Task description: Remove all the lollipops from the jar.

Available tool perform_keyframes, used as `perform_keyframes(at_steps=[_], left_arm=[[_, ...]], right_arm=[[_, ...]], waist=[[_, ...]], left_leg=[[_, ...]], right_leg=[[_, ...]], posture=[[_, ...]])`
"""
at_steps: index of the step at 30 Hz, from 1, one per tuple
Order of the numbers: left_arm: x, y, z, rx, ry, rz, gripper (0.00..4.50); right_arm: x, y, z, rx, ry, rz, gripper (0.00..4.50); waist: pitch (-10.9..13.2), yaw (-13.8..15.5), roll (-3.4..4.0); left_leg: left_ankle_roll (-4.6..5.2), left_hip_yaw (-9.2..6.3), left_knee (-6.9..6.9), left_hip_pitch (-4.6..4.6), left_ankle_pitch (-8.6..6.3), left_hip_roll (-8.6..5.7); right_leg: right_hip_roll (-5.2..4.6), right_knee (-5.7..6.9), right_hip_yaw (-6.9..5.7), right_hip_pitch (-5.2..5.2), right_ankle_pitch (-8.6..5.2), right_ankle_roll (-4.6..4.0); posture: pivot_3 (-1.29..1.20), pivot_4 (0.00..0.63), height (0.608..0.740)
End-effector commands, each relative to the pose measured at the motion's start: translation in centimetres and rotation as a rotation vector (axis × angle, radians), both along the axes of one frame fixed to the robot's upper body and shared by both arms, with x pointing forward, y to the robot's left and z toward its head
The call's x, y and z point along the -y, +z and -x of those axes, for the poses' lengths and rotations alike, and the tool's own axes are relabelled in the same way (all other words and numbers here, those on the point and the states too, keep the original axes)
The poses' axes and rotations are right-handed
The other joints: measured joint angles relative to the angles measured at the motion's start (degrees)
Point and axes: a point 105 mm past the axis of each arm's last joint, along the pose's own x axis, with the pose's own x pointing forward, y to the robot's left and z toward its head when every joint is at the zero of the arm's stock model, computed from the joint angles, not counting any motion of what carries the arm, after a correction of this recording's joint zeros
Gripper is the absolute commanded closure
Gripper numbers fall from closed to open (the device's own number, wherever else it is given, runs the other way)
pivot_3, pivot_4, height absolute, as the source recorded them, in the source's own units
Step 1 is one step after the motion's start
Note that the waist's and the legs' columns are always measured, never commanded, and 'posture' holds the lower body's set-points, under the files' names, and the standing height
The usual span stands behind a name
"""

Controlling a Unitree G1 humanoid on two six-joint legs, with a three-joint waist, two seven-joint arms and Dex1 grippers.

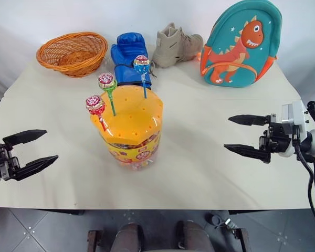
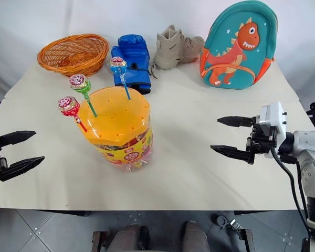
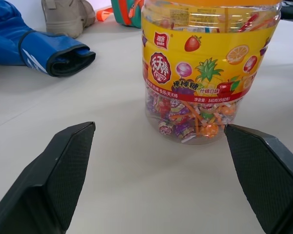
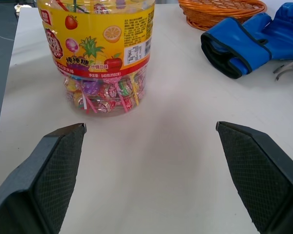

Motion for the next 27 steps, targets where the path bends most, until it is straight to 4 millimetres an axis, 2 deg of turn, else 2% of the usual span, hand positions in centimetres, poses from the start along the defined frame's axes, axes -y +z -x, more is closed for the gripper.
perform_keyframes(at_steps=[1,4,9,13,17,20,22,27], left_arm=[[-0.2,0.7,0.0,0.017,0.008,-0.028,0.00],[-0.7,0.7,-0.4,-0.035,0.057,0.007,0.00],[-0.9,1.2,-0.8,-0.008,0.112,-0.022,0.00],[0.0,1.9,0.3,-0.002,0.073,-0.052,0.00],[2.6,2.9,1.8,0.050,-0.008,-0.133,0.00],[6.0,4.5,2.5,0.128,-0.093,-0.137,0.00],[8.1,5.5,2.5,0.188,-0.118,-0.137,0.00],[11.2,6.4,1.4,0.247,-0.099,-0.116,0.00]], right_arm=[[0.0,0.7,0.1,0.036,0.010,0.005,0.03],[0.0,0.8,0.0,0.037,0.010,0.005,0.03],[-0.2,1.1,0.0,0.037,0.021,0.004,0.03],[-0.5,1.1,-0.2,0.031,0.041,0.004,0.03],[-1.5,1.6,-0.2,0.033,0.099,-0.006,0.03],[-2.7,2.3,-0.1,0.036,0.162,-0.017,0.03],[-3.3,2.6,-0.4,0.044,0.192,-0.020,0.03],[-4.0,3.1,-1.1,0.053,0.222,-0.026,0.03]], waist=[[0.0,0.0,0.00],[0.0,0.0,0.00],[0.0,0.0,0.00],[0.0,-0.2,0.00],[0.0,-0.1,-0.01],[0.0,0.0,-0.01],[0.0,0.1,-0.01],[0.0,0.1,0.00]], left_leg=[[0.00,0.00,0.00,0.00,0.00,0.00],[0.00,0.00,0.00,0.00,0.00,0.00],[0.01,0.00,0.00,0.00,-0.01,0.00],[0.00,0.00,-0.01,0.00,-0.01,0.01],[-0.01,0.02,-0.01,-0.01,-0.04,0.05],[-0.01,-0.01,0.04,-0.01,-0.04,0.09],[-0.01,-0.06,0.06,-0.01,-0.04,0.07],[-0.01,-0.22,0.07,-0.01,-0.04,0.02]], right_leg=[[0.00,0.00,0.00,0.00,0.00,0.00],[0.00,0.00,0.00,0.00,0.00,0.00],[-0.01,0.00,0.02,0.00,0.00,0.00],[0.00,0.00,0.01,0.00,0.00,0.00],[0.01,-0.04,0.03,-0.03,0.00,0.00],[0.00,-0.01,0.06,-0.02,0.00,0.00],[-0.02,0.00,0.08,0.00,0.01,0.01],[-0.02,0.00,0.08,0.01,0.01,0.02]], posture=[[0.00,0.150,0.740],[0.00,0.150,0.740],[0.00,0.150,0.740],[0.00,0.150,0.740],[0.00,0.150,0.740],[0.00,0.150,0.740],[0.00,0.150,0.740],[0.00,0.150,0.740]])
